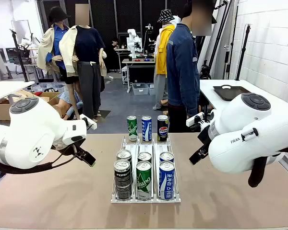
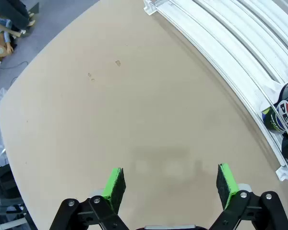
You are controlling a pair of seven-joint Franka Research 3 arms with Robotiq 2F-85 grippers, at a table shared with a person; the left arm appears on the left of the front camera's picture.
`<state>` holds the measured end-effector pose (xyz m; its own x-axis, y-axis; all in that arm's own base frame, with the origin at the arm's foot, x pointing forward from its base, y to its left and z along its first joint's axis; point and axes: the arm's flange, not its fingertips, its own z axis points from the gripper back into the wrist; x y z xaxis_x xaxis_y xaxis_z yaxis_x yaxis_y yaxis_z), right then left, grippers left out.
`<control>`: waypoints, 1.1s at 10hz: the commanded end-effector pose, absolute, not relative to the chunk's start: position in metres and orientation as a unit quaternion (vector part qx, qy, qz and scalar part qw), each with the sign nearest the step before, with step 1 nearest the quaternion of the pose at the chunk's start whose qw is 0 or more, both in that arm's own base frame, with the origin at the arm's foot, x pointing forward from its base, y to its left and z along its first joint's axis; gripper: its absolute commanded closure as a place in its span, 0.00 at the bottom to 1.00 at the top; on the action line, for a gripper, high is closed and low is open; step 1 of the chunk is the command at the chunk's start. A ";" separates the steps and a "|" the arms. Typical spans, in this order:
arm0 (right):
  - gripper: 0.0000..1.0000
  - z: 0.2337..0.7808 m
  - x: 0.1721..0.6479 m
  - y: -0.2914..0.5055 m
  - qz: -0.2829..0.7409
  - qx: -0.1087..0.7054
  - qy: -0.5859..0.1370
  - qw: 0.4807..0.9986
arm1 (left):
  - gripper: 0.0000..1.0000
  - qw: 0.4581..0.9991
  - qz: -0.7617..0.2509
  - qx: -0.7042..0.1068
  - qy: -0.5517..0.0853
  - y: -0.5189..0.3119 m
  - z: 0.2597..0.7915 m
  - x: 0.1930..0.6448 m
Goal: Retrieve and hand over the desired beverage to the person.
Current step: Pick up a can of the same type that the person held from the Automatic Can Dispenser.
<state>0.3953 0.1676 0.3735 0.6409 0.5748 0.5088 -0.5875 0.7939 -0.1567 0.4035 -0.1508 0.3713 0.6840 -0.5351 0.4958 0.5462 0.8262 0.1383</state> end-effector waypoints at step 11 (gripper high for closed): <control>0.00 0.374 0.395 0.168 0.321 0.012 -0.277 0.906 | 0.00 0.918 -0.295 -0.010 -0.267 -0.151 0.371 0.403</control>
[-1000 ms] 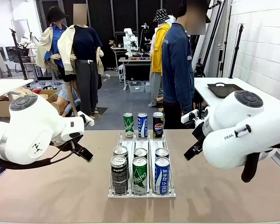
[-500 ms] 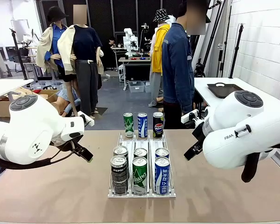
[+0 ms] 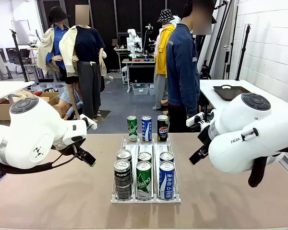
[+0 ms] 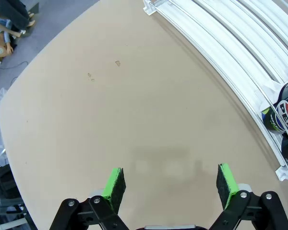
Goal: Retrieve and hand over the desired beverage to the person.
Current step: Pick up a can of the same type that the person held from the Automatic Can Dispenser.
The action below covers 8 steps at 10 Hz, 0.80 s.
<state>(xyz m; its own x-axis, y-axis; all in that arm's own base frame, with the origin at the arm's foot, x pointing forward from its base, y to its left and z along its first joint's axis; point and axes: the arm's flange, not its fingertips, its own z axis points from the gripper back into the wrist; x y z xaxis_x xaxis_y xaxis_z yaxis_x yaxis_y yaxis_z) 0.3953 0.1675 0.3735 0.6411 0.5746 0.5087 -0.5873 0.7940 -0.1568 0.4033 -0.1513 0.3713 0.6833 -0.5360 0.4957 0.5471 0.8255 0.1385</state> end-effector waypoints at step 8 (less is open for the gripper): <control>0.00 0.374 0.395 0.168 0.321 0.012 -0.277 0.906 | 0.00 0.918 -0.295 -0.010 -0.267 -0.151 0.371 0.403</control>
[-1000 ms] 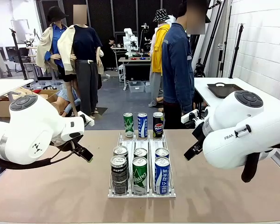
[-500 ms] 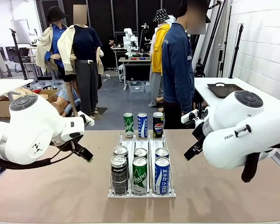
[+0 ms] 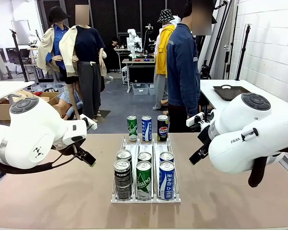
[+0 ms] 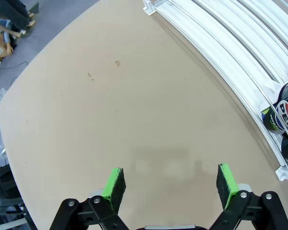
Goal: Retrieve and hand over the desired beverage to the person.
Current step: Pick up a can of the same type that the person held from the Automatic Can Dispenser.
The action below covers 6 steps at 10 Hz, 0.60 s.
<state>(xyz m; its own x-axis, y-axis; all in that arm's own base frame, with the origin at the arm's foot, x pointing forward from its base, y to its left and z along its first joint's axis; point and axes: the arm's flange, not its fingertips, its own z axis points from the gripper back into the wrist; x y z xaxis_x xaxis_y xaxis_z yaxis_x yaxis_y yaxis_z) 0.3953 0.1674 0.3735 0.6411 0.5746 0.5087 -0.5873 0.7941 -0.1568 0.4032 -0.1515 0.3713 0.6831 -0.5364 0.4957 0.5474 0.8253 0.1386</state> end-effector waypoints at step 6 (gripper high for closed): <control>0.00 0.445 0.403 0.139 0.344 0.048 -0.235 0.908 | 0.00 0.924 -0.292 -0.094 -0.227 -0.095 0.462 0.424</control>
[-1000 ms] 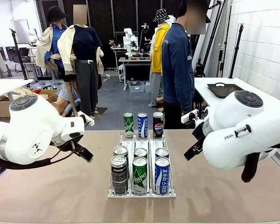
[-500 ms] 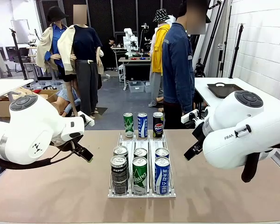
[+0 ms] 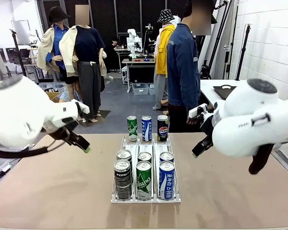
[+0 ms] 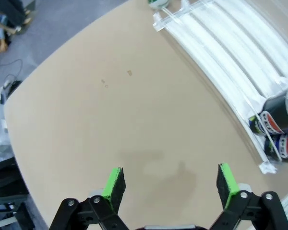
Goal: Retrieve and hand over the desired beverage to the person.
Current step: Pick up a can of the same type that the person held from the Automatic Can Dispenser.
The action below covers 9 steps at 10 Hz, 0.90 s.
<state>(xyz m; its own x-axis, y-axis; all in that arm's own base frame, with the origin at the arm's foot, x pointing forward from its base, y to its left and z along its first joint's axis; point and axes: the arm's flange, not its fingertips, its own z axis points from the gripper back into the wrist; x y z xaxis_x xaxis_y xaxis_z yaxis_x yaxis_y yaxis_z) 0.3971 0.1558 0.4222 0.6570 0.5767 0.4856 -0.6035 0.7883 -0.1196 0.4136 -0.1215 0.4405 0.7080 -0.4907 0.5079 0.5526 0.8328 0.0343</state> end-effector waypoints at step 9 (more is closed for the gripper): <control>0.00 0.526 0.398 -0.073 0.258 0.419 -0.243 0.836 | 0.00 0.869 -0.174 -0.396 -0.240 0.087 0.515 0.451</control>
